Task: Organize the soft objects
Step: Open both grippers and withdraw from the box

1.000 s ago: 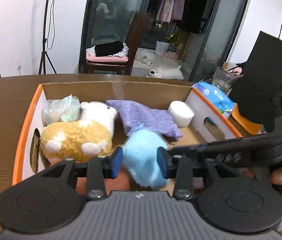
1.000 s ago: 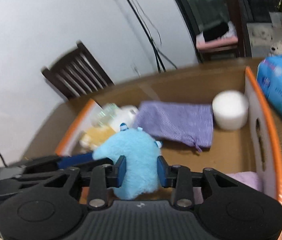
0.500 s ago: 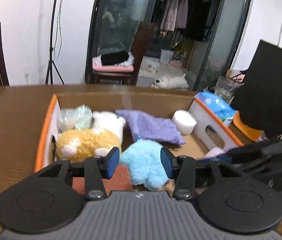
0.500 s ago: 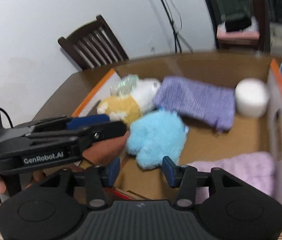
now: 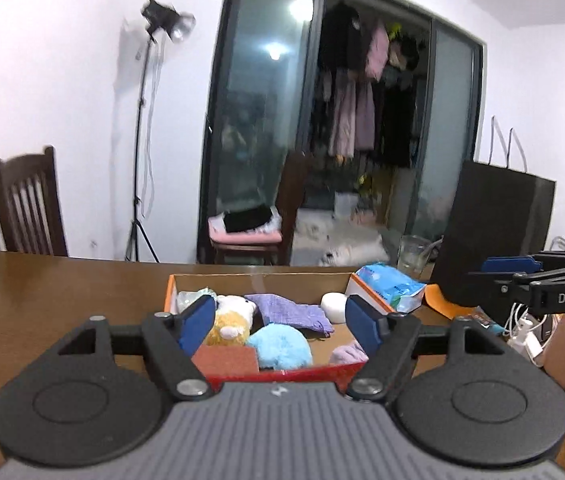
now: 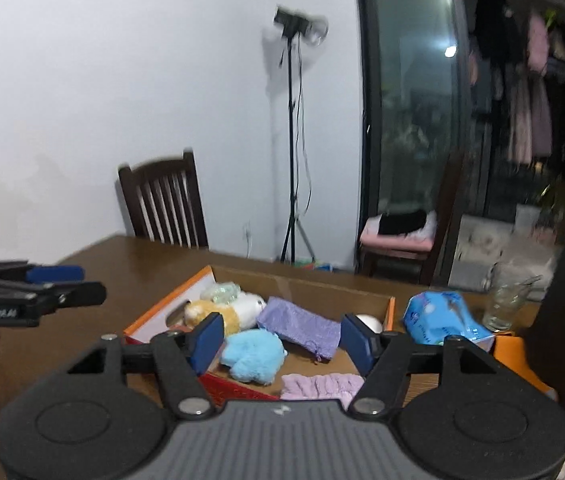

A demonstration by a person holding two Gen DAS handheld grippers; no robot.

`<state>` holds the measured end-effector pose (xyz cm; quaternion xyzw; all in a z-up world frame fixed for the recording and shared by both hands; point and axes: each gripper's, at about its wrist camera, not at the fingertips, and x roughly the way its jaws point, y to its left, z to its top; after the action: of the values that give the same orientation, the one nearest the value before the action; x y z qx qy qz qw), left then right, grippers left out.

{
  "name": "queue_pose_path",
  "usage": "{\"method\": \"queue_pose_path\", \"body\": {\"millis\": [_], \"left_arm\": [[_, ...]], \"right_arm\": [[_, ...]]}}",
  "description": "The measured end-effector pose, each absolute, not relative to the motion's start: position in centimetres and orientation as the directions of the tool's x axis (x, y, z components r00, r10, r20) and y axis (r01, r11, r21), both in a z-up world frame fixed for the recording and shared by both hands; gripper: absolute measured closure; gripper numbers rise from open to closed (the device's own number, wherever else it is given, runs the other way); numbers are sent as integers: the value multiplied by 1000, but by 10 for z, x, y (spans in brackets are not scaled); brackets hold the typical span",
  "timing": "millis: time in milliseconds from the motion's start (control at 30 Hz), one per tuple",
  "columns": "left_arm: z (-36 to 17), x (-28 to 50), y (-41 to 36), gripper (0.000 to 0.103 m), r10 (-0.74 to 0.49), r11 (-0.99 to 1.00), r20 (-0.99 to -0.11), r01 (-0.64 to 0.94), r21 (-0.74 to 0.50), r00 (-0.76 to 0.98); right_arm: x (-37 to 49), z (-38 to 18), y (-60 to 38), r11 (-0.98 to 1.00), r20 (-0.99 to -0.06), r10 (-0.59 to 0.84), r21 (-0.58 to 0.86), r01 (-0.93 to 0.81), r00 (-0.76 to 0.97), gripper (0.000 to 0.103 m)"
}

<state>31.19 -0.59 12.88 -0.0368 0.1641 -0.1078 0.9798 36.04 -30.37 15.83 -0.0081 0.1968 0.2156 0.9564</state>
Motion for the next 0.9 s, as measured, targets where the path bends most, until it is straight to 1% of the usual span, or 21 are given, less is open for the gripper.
{"method": "queue_pose_path", "body": {"millis": [67,133,167,233,267,367,467,533,633,700,800,900], "left_arm": [[119,281,-10,26,-217,975,-293,196,-102,931],[104,251,-13,20,-221,974,-286,195,-116,932],[96,237,-15,20,-226,972,-291,197,-126,930],[77,211,-20,20,-228,971,-318,193,-138,920],[69,203,-23,20,-231,971,-334,194,-142,914],[47,189,-32,20,-262,964,-408,221,-147,874],[39,192,-42,20,-273,962,-438,236,-139,857],[38,200,-44,20,-286,958,-429,246,-146,857],[36,218,-47,20,-302,953,-420,259,-158,856],[34,238,-49,22,-300,954,-426,258,-155,854],[31,272,-49,31,-277,961,-443,236,-147,852],[28,307,-45,32,-256,967,-448,218,-134,857]], "right_arm": [[332,150,-306,909,-341,407,64,-411,847,33],[296,134,-306,909,-303,407,40,-415,862,30],[280,125,-306,907,-288,411,30,-421,865,29],[248,103,-307,902,-273,423,31,-431,864,26],[235,95,-309,902,-274,424,36,-431,863,26],[207,66,-311,895,-301,441,77,-440,845,25],[202,54,-314,890,-347,451,105,-444,822,25],[202,55,-315,901,-343,427,85,-425,836,25],[212,55,-319,902,-330,431,128,-412,840,26],[226,54,-319,900,-334,436,130,-417,836,27],[258,52,-312,901,-357,430,105,-422,829,36],[304,50,-297,882,-388,456,80,-464,801,43]]}}
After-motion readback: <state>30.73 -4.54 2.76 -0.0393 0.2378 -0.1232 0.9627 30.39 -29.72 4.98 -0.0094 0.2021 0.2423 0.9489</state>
